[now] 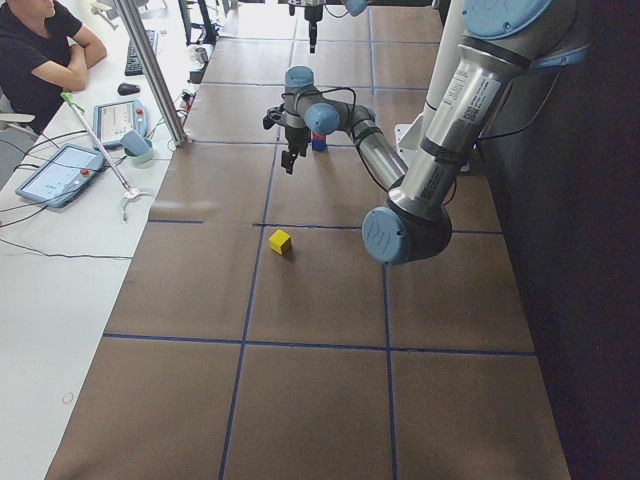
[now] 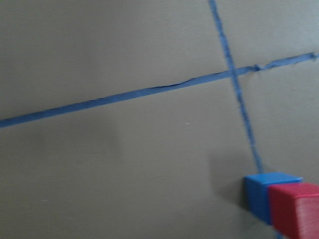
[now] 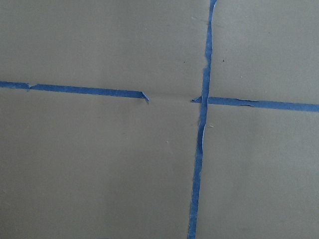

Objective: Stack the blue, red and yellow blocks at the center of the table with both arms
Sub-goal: 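Move the left gripper back toward the yellow cube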

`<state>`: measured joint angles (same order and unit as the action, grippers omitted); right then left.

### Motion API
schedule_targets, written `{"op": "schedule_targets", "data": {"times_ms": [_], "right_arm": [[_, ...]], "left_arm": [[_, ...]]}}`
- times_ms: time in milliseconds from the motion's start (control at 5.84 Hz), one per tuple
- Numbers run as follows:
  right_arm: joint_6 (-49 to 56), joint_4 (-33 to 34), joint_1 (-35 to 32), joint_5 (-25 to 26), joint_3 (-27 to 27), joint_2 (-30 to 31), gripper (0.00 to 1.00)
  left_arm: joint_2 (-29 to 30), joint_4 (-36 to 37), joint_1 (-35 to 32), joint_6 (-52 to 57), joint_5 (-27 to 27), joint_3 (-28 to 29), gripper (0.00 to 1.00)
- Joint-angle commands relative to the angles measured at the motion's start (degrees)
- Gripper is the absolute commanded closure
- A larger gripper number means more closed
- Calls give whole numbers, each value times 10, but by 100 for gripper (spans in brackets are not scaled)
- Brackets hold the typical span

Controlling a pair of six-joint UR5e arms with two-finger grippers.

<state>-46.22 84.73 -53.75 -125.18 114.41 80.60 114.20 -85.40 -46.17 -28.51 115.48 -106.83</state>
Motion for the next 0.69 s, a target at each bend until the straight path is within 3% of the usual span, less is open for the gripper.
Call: {"op": "schedule_targets", "data": {"times_ms": [0, 514], "right_arm": [[-2, 0, 8, 2, -2, 0, 0], [-9, 0, 26, 9, -3, -1, 0]], "left_arm": [[-47, 0, -47, 111, 29, 31, 0], [-70, -68, -52, 124, 29, 101, 0]]}}
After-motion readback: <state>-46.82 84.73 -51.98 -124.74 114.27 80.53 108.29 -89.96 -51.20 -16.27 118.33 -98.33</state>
